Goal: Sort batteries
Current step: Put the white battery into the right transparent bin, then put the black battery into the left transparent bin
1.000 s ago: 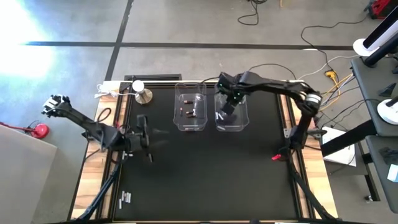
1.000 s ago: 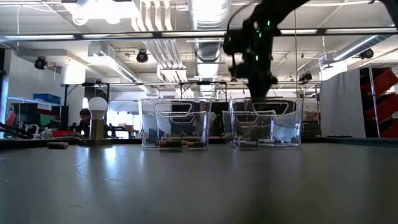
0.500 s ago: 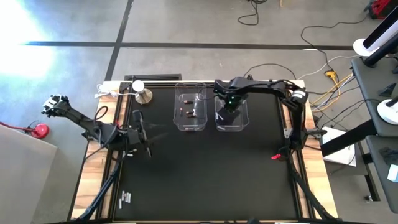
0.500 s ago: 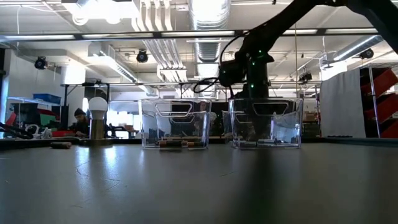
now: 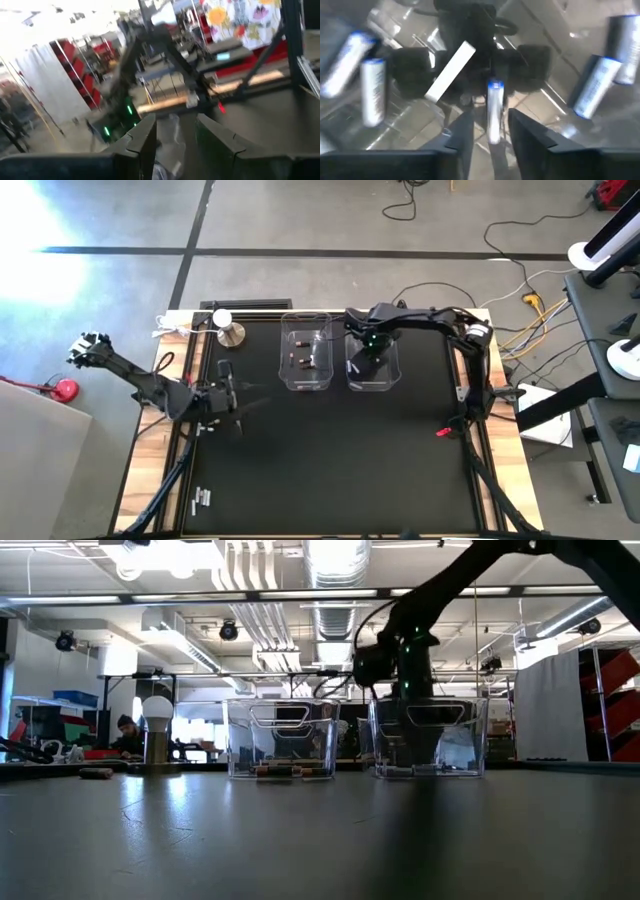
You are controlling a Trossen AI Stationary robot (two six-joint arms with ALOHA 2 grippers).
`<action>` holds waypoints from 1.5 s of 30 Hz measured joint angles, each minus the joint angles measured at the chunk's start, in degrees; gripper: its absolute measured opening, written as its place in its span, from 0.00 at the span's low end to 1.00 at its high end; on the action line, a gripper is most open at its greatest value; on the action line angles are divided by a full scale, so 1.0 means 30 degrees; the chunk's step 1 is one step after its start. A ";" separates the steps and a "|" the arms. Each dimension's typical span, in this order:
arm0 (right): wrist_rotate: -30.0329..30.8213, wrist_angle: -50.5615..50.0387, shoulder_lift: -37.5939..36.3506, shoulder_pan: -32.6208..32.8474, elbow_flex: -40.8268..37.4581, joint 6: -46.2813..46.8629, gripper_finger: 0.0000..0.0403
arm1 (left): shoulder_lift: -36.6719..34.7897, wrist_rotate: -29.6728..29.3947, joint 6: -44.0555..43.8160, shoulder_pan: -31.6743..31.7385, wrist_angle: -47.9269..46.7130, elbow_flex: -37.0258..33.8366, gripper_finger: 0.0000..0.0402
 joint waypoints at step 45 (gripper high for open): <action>0.7628 0.6801 -0.7827 1.7435 -0.1470 0.2600 0.54 | 0.8526 0.8865 -1.1151 1.4936 -2.9678 0.5906 0.38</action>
